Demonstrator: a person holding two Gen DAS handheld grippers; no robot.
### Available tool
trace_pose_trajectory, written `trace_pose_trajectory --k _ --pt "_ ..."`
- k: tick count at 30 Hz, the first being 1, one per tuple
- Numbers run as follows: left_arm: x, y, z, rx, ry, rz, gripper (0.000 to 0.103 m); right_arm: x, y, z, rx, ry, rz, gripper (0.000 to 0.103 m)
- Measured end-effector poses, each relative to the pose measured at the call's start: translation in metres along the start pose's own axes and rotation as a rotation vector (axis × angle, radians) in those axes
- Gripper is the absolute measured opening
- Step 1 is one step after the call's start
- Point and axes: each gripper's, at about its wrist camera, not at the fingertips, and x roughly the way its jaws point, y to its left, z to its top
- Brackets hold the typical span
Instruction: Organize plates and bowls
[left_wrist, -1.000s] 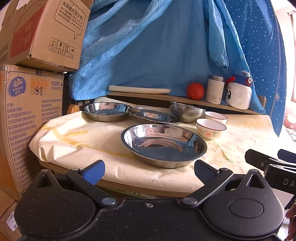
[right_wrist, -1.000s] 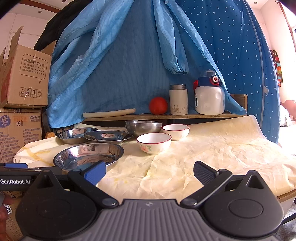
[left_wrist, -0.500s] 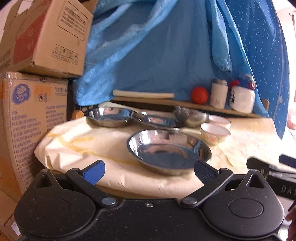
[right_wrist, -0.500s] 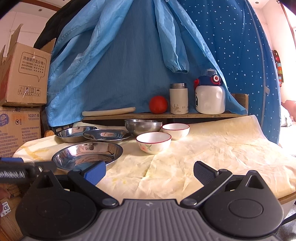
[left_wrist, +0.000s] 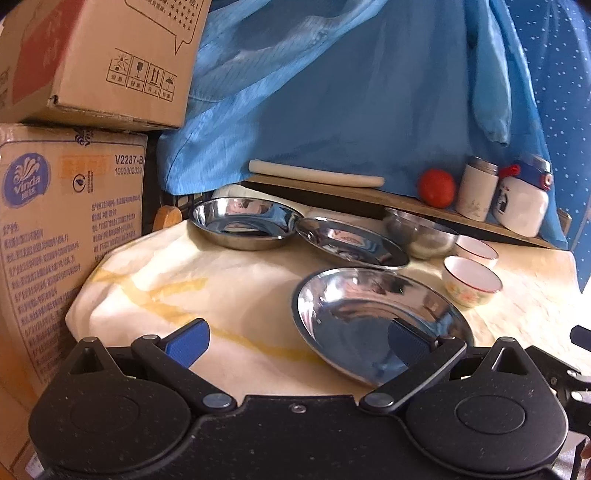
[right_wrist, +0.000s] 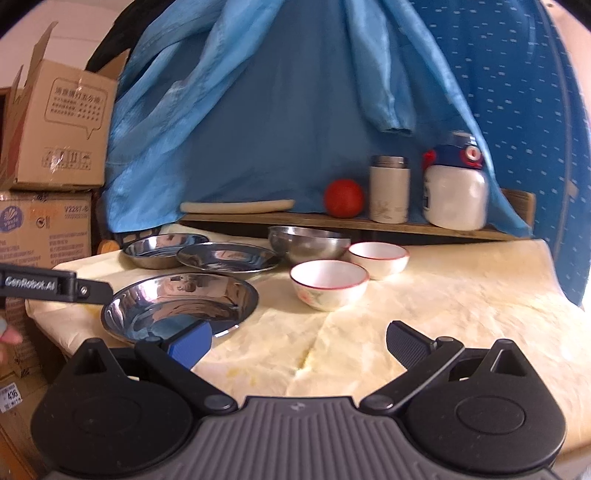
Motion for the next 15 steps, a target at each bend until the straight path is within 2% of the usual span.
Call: trace_pose_trajectory --k 15 --pt "0.045 0.013 0.025 -0.015 0.096 -0.032 0.102 0.053 0.009 0.029 -0.090 0.098 0.154 0.103"
